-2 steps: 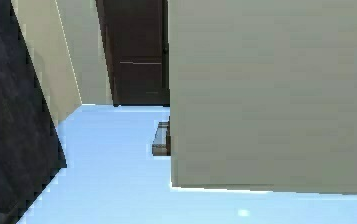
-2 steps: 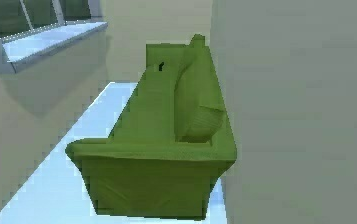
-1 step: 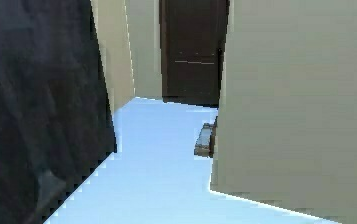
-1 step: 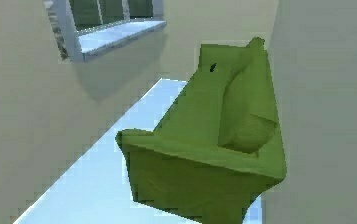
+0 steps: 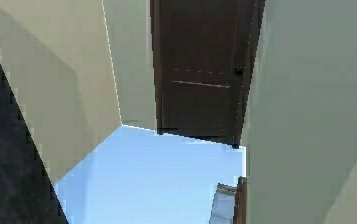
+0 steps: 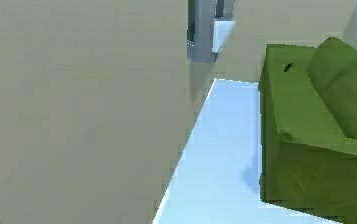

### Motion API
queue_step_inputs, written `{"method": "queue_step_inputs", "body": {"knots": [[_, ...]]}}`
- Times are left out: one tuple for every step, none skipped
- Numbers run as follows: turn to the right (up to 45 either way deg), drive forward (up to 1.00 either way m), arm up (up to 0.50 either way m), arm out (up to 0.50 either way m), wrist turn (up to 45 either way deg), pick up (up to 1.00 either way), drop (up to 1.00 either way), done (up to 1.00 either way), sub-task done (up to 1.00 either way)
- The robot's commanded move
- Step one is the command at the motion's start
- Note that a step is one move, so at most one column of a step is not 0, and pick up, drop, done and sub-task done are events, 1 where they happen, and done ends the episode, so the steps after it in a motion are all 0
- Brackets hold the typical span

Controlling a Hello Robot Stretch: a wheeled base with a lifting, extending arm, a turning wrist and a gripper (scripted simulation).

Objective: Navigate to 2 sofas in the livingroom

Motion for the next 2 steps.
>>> {"method": "queue_step_inputs", "body": {"knots": [[-42.0, 0.0, 0.0, 0.0, 0.0, 0.0, 0.0, 0.0, 0.0], [0.0, 0.05, 0.0, 0.0, 0.0, 0.0, 0.0, 0.0, 0.0]]}}
